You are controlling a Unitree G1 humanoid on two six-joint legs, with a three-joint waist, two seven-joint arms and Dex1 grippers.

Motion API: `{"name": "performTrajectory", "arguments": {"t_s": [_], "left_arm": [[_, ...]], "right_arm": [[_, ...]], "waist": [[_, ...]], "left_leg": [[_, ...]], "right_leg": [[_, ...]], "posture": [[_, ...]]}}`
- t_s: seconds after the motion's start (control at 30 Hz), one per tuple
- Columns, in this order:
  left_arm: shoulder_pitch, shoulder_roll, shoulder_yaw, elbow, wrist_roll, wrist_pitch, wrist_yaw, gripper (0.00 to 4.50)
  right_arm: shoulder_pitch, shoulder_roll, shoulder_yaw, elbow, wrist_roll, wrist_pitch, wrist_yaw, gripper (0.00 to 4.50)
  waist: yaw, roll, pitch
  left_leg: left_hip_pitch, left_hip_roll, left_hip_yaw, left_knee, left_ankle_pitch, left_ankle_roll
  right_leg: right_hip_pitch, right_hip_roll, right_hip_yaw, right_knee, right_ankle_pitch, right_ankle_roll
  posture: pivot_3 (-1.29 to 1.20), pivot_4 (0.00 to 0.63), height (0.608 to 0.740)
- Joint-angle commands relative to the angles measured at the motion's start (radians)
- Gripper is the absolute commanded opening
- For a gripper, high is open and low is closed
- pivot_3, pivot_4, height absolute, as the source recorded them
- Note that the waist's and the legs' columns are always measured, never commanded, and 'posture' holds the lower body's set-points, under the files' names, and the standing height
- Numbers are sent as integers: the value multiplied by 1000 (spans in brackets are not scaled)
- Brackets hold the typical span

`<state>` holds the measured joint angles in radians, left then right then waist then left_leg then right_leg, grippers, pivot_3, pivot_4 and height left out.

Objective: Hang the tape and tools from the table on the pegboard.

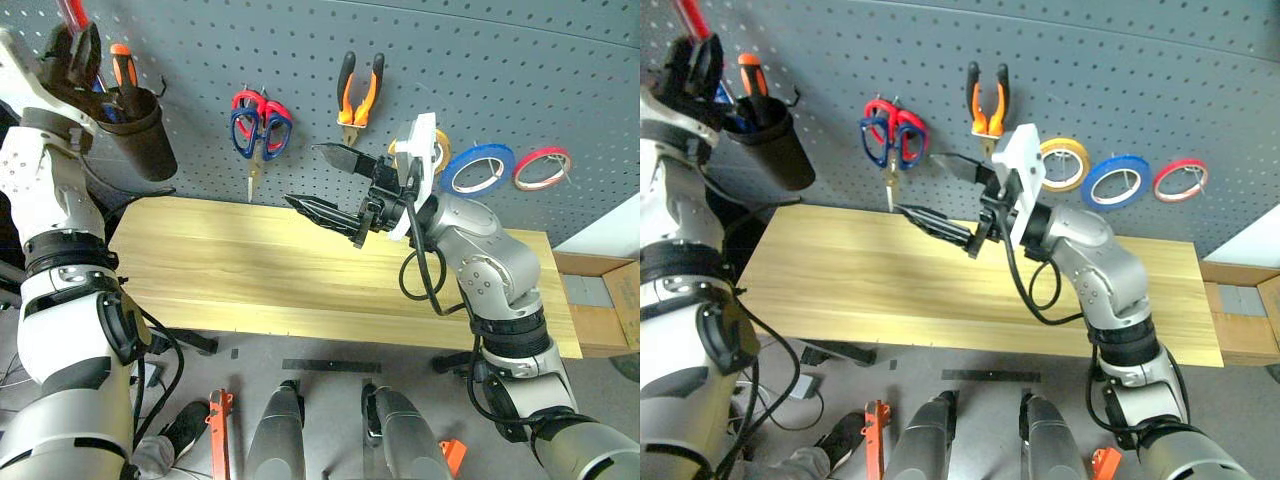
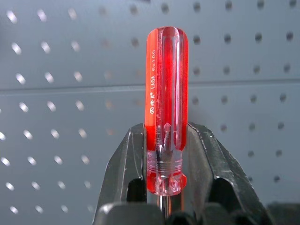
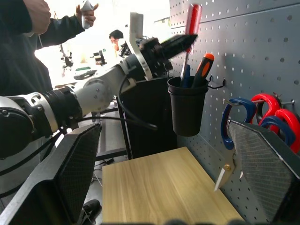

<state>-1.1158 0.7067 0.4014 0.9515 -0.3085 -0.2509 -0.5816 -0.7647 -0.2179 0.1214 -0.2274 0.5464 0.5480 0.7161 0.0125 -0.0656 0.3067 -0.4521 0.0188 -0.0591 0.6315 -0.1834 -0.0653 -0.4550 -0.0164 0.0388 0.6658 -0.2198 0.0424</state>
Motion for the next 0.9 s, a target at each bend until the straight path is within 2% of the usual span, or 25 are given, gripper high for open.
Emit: {"name": "performTrajectory", "arguments": {"t_s": [0.03, 0.07, 0.23, 0.37, 0.53, 0.6, 0.67, 0.77, 0.9], "left_arm": [[-17, -4, 13, -49, -54, 50, -65, 823], [-12, -5, 18, -61, -65, 61, -81, 1547], [49, -2, 28, -134, -85, 80, -87, 3137], [156, -10, 47, -286, -110, 97, -62, 4474], [320, -30, 46, -698, -257, 300, -68, 4474], [435, -24, 18, -965, -424, 481, -95, 4474], [545, -11, -3, -1138, -522, 604, -115, 4474], [699, 1, 10, -1241, -555, 696, -91, 4474], [890, -43, 36, -1308, -568, 745, -33, 4474]], "right_arm": [[-4, -5, -13, -41, 13, 1, -3, 4500], [-3, -6, -13, -42, 13, 2, -3, 4500], [1, -6, -11, -37, 10, -3, 2, 4500], [-2, -14, -12, -9, -2, -18, 21, 4500], [16, -61, -28, 30, -2, -32, 83, 4500], [38, -93, -52, 37, 20, -19, 113, 4500], [59, -114, -65, 51, 17, -25, 127, 4500], [101, -125, -90, 84, 7, -43, 120, 4500], [174, -119, -118, 148, -38, -98, 76, 4500]], "waist": [[-1, 0, 0], [-3, 0, 0], [-15, 0, 0], [-26, 0, -1], [-27, -1, -12], [-25, -1, -22], [-25, 1, -39], [-27, 5, -56], [-32, 12, -73]], "left_leg": [[0, 0, 0, 0, 0, 0], [0, 0, 0, 1, 0, 0], [0, 0, 0, 1, 0, 0], [1, 0, 1, 2, 0, 0], [1, -1, 1, 4, 2, -3], [1, -1, 0, 7, 2, -3], [1, -2, 1, 8, 2, -3], [9, -5, 1, 8, -1, 1], [39, 0, 4, -4, 1, 5]], "right_leg": [[0, 0, 0, 0, 0, 0], [0, 0, 0, 1, 0, 0], [0, 0, 0, 1, 0, 0], [-1, -1, 1, 5, 0, 0], [-1, -2, 0, 8, 0, 0], [0, -3, 0, 9, 0, 0], [1, -4, 1, 8, 0, 0], [10, -6, 2, 6, 0, 0], [40, -1, 2, -9, -3, 0]], "posture": [[50, 222, 740], [51, 222, 740], [55, 214, 740], [53, 187, 740], [55, 150, 740], [59, 133, 740], [59, 127, 740], [72, 118, 740], [84, 108, 740]]}}
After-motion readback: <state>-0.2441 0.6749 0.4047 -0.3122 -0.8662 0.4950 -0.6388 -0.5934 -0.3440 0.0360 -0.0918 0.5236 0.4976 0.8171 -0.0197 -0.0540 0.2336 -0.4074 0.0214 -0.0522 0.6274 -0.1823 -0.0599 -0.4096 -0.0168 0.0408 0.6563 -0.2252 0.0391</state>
